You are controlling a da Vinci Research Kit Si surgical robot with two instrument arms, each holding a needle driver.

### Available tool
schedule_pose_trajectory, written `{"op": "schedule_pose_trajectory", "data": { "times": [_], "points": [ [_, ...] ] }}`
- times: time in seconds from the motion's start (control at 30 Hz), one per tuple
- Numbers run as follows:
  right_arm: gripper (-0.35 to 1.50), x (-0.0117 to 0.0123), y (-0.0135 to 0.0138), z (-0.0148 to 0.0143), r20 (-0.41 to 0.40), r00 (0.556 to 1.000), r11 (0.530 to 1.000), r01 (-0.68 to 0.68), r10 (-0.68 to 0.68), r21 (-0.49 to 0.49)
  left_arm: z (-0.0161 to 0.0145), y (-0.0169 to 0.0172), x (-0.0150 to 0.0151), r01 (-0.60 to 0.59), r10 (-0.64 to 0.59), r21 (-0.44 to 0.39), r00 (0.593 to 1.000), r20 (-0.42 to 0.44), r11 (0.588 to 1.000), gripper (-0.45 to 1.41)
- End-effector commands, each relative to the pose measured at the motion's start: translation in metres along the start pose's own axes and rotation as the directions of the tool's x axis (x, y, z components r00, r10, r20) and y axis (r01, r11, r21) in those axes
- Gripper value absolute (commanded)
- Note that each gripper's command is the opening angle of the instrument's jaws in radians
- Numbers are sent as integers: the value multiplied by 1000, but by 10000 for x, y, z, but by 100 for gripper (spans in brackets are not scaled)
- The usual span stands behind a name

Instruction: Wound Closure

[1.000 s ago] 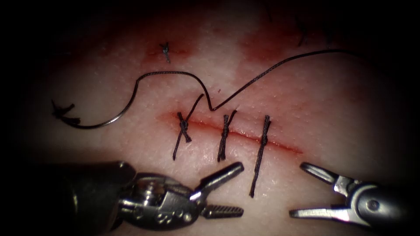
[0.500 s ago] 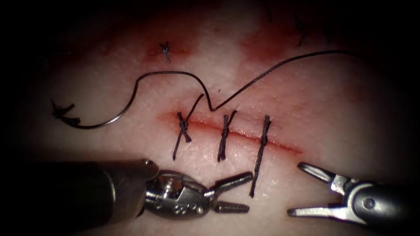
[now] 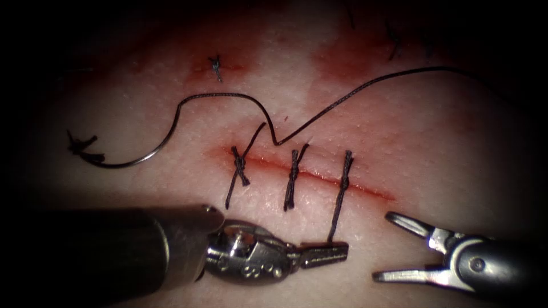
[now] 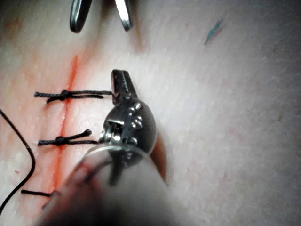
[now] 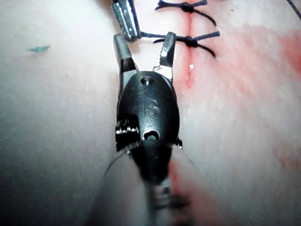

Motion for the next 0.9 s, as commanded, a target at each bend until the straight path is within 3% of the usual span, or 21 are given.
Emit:
{"op": "schedule_pose_trajectory", "data": {
  "times": [0.03, 0.23, 0.53, 0.9],
  "points": [
    [118, -6, -7, 9, -2, 1000, 1000, 6, -6, 1, 5, 2, -4, 2, -2, 7, 1000, 12, 1000, -45],
    [114, -14, -1, 17, -4, 996, 996, 87, -87, -9, -4, -11, -8, 22, -23, 30, 999, 44, 999, -45],
    [114, -32, 8, 50, 7, 971, 970, 240, -240, -41, -9, -27, 9, 55, -56, 36, 997, 47, 998, -45],
    [94, -13, 6, 74, -89, 940, 940, 317, -329, -130, -9, -25, 16, 52, -54, 39, 997, 53, 998, -45]
  ]
}}
